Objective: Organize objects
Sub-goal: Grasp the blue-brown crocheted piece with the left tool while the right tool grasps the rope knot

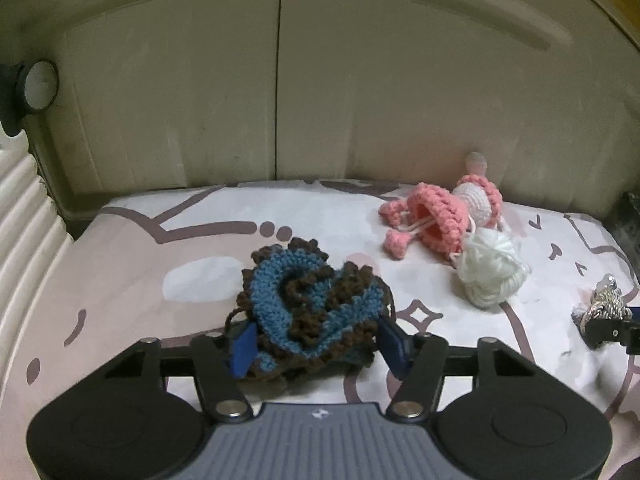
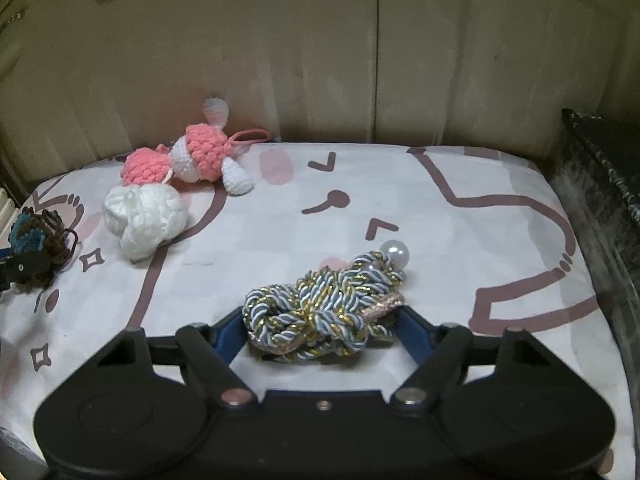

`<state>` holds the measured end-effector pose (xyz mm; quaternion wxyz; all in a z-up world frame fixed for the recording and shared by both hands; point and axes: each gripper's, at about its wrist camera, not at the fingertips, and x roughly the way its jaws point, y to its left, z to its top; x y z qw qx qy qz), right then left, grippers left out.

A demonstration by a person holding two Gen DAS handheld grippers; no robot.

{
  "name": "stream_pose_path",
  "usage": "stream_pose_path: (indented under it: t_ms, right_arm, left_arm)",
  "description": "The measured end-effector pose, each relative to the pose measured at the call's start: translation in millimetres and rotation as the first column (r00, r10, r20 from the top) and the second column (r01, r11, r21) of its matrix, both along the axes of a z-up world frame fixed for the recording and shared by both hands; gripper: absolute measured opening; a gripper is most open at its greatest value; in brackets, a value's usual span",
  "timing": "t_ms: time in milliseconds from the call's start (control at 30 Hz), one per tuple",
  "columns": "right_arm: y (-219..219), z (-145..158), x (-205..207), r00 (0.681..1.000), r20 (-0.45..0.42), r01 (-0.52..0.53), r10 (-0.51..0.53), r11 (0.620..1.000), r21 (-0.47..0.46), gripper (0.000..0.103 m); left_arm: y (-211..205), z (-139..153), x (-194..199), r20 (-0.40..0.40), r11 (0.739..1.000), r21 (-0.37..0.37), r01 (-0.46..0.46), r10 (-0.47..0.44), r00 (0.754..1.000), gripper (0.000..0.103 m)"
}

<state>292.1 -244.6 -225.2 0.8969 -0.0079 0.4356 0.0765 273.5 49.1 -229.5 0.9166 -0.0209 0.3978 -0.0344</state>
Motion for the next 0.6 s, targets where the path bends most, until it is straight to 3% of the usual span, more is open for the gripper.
stream_pose_path:
  t_ms: [233,600]
  right_arm:
    - [6.4,5.4,-6.1,0.999,-0.007,-0.036,0.036,0.999,-0.032,0.060]
    - [8.5,31.7,-29.0,0.998,0.016,-0.066,0.067,0.997,-0.029,0.059]
  left_arm:
    - [-8.6,6.1,-5.0,-0.026,0.999,0.027,0.038,-0.037,0.999,0.048]
    - [-18.2,37.2,-24.7,-0.028,0.999,0.017,0.032,-0.032,0.999,0.048]
